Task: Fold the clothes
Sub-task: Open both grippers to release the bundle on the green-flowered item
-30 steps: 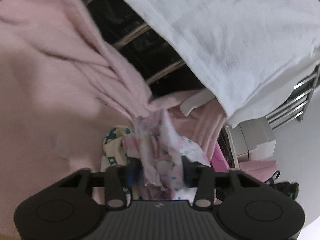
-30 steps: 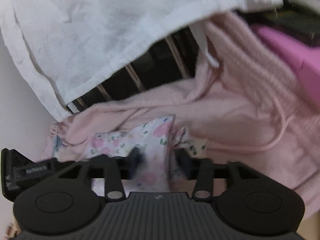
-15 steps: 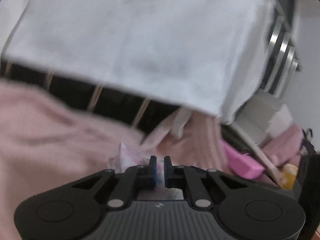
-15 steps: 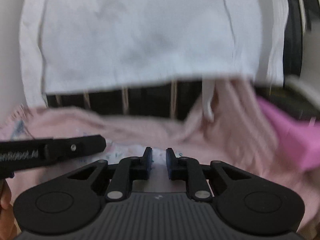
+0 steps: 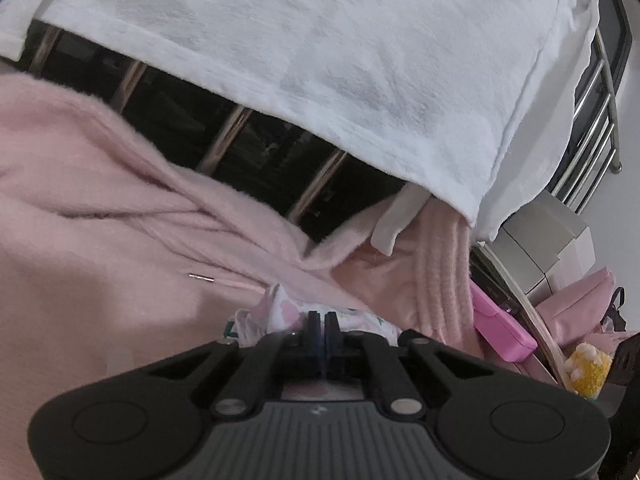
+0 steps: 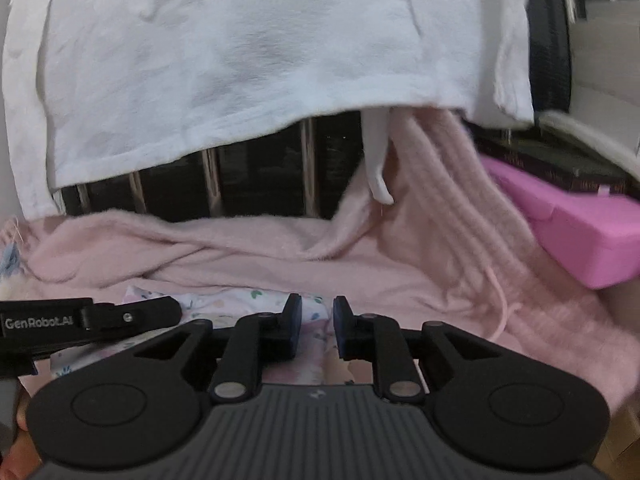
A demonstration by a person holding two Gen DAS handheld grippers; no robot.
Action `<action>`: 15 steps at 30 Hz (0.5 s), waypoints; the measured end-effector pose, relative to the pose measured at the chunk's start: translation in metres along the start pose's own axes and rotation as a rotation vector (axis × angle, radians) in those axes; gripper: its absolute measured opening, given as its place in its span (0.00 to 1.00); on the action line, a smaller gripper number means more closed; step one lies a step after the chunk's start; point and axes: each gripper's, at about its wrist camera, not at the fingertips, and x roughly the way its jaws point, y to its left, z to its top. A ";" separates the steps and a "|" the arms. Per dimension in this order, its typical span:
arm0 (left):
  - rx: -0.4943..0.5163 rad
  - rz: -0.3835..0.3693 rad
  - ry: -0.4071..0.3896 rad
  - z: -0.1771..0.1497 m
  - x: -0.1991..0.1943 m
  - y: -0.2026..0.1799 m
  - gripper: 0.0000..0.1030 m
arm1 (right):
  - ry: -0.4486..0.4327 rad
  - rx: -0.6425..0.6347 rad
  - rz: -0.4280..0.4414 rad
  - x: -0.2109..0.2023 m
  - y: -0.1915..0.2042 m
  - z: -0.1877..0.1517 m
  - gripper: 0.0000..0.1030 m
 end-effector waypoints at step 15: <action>-0.149 0.082 -0.089 0.030 -0.039 0.008 0.46 | -0.160 0.026 -0.024 -0.063 0.005 0.027 0.17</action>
